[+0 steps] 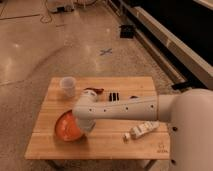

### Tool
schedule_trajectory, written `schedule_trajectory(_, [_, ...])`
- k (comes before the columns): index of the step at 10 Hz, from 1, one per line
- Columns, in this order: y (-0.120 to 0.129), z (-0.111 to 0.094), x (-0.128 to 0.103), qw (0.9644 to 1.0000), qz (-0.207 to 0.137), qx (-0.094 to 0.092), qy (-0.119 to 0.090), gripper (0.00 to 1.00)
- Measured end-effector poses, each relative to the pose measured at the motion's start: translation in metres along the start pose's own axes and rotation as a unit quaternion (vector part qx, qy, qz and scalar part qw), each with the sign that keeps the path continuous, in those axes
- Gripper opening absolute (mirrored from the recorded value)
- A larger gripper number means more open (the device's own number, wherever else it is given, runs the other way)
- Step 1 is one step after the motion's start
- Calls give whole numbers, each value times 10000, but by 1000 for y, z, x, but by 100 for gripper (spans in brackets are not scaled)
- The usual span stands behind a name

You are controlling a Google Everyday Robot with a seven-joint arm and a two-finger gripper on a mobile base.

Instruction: Drag the ceramic bowl in a circle

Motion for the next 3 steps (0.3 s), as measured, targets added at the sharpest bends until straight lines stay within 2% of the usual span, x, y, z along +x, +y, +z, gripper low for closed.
schedule_trajectory(2, [3,-3,21,9999,141,-6,54,9])
schedule_trajectory(3, [6,-2,23,9999,147,-55,53,22])
